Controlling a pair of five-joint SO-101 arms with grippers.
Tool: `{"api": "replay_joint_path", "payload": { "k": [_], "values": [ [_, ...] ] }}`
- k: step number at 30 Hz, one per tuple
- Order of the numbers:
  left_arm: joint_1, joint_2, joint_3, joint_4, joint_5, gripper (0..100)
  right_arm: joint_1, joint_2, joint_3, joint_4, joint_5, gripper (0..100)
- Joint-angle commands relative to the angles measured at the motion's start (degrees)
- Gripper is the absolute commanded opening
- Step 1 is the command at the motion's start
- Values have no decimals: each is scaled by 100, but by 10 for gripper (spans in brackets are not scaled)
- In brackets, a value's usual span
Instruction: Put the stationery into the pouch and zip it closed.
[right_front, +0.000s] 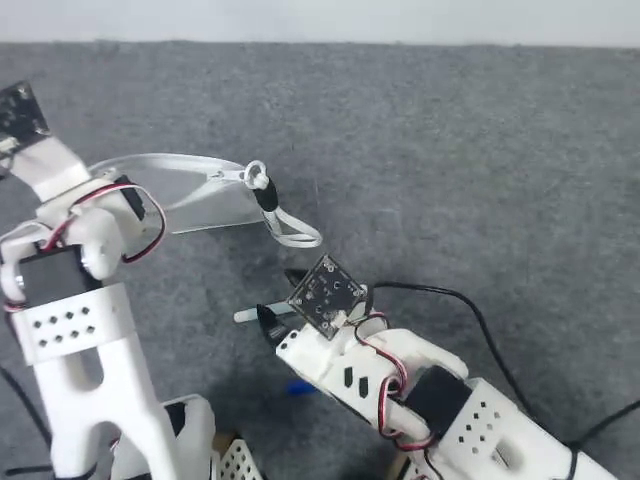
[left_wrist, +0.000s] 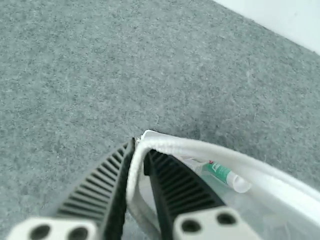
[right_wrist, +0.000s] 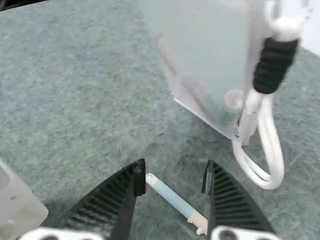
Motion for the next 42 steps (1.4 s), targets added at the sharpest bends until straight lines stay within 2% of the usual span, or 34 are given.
{"api": "replay_joint_path", "payload": {
  "k": [1, 7, 13, 19, 24, 30, 37, 42],
  "values": [
    [-53, -18, -4, -229, 114, 11, -75, -180, -413, 22, -70, 177],
    [-62, -18, -4, -237, 114, 11, -75, 4, -387, 22, -70, 177],
    [-457, -18, -31, -246, 114, 11, -92, 1147, -607, -119, -79, 177],
    [-492, -18, -13, -246, 114, 11, -92, 2097, -879, -57, 35, 177],
    [-501, -18, -13, -246, 114, 11, -92, 2484, -888, -48, 765, 178],
    [-914, -18, -22, -413, 123, 11, -251, 2985, -888, -136, 1679, 179],
    [-985, -18, -31, -413, 229, 11, -215, 3855, -888, -1112, 2673, 177],
    [-1187, -18, -40, -413, 246, 11, -224, 4620, -1020, -1736, 3015, 177]
  ]
}}
